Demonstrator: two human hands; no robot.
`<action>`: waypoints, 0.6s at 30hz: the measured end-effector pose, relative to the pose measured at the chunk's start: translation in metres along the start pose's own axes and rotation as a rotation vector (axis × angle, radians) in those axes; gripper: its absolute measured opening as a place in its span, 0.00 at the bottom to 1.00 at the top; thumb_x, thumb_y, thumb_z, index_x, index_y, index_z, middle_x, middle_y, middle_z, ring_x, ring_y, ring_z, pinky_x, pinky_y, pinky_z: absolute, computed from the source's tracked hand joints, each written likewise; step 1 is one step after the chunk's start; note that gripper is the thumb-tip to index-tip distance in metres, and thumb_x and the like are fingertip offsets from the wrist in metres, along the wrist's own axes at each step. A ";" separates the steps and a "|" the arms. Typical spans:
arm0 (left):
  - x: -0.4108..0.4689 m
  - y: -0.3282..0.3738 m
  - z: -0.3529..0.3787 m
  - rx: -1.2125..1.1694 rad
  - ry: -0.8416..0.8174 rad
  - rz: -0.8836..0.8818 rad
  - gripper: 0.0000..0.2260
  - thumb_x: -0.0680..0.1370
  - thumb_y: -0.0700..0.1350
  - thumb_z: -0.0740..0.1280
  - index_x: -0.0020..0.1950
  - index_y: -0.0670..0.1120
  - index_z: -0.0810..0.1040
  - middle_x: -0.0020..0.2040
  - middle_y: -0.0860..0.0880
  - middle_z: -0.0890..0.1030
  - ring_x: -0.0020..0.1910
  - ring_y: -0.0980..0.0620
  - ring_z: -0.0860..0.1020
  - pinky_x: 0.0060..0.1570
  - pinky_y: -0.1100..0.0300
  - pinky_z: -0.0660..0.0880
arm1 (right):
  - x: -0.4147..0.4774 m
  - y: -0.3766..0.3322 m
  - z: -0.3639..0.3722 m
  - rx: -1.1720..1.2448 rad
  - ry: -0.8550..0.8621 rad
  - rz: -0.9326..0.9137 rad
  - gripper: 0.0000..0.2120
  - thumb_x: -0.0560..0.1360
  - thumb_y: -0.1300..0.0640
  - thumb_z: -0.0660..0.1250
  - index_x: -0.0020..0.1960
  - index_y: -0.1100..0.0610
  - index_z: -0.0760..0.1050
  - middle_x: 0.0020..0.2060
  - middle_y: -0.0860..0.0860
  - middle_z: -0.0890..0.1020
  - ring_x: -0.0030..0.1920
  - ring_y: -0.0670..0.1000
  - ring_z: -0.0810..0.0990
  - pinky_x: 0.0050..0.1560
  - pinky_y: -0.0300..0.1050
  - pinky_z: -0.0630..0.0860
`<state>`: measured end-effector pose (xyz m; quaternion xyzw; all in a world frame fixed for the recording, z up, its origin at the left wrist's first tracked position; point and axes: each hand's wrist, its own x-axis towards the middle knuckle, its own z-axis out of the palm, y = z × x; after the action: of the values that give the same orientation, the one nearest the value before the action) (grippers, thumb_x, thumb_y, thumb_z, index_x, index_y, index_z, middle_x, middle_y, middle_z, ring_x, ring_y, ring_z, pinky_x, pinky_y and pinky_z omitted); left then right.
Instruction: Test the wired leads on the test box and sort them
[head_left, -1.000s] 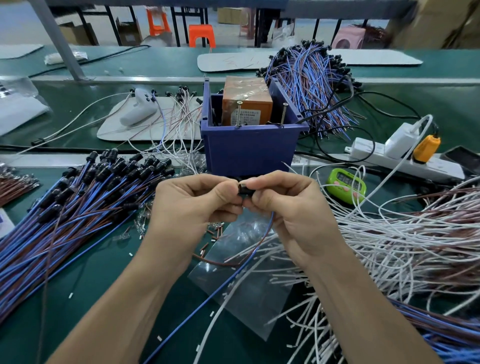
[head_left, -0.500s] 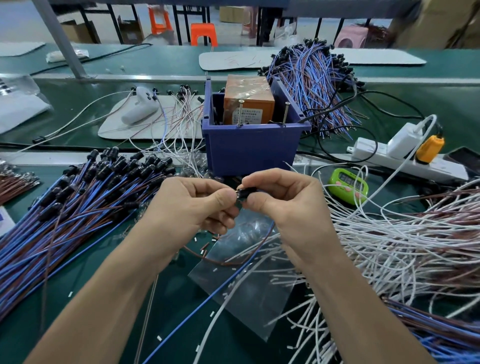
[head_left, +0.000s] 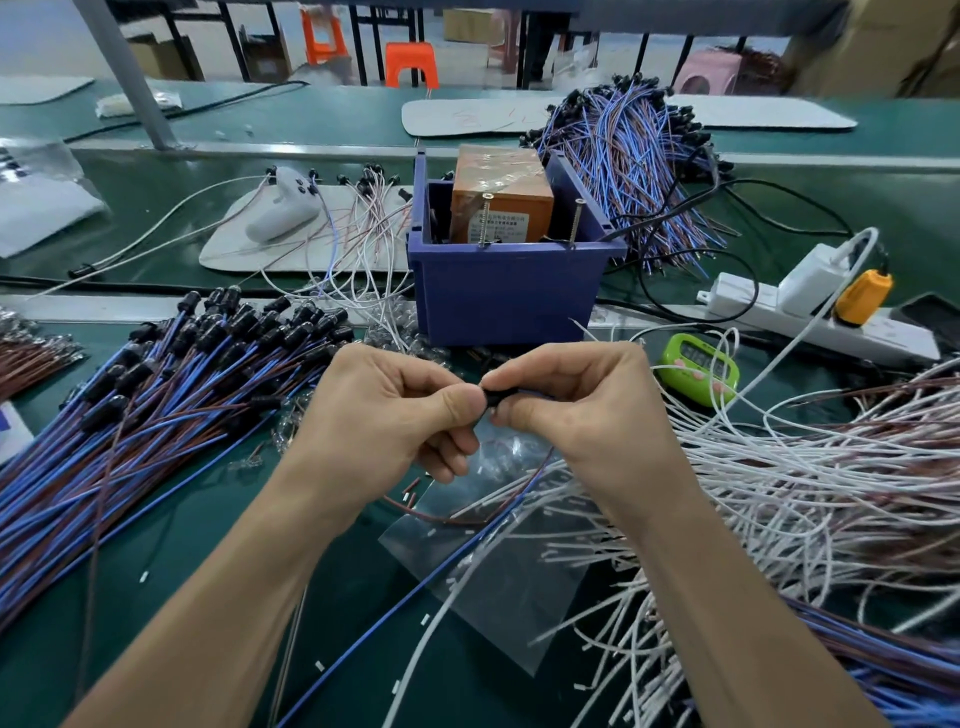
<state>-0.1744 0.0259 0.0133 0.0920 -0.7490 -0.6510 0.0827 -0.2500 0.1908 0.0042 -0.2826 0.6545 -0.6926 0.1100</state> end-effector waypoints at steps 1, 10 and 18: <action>0.000 0.000 0.000 -0.001 -0.004 0.001 0.09 0.76 0.37 0.73 0.36 0.40 0.86 0.28 0.40 0.82 0.24 0.48 0.80 0.23 0.62 0.76 | 0.000 0.000 0.000 -0.016 0.002 0.000 0.14 0.67 0.75 0.74 0.43 0.57 0.87 0.39 0.53 0.88 0.42 0.54 0.88 0.45 0.43 0.82; 0.002 -0.001 -0.004 -0.046 -0.092 -0.032 0.06 0.68 0.45 0.75 0.36 0.43 0.87 0.29 0.40 0.82 0.24 0.48 0.81 0.24 0.62 0.76 | -0.001 0.001 -0.001 -0.030 -0.017 0.007 0.13 0.67 0.76 0.74 0.43 0.61 0.87 0.37 0.54 0.88 0.40 0.54 0.88 0.45 0.43 0.82; 0.000 -0.001 -0.001 -0.016 -0.063 -0.002 0.06 0.69 0.45 0.75 0.36 0.44 0.88 0.29 0.40 0.83 0.25 0.47 0.82 0.25 0.61 0.78 | 0.000 0.003 -0.001 -0.078 -0.013 0.009 0.11 0.67 0.74 0.75 0.43 0.61 0.87 0.37 0.53 0.88 0.41 0.54 0.88 0.46 0.46 0.84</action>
<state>-0.1746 0.0248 0.0119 0.0715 -0.7458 -0.6597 0.0589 -0.2511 0.1913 0.0018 -0.2883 0.6816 -0.6641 0.1063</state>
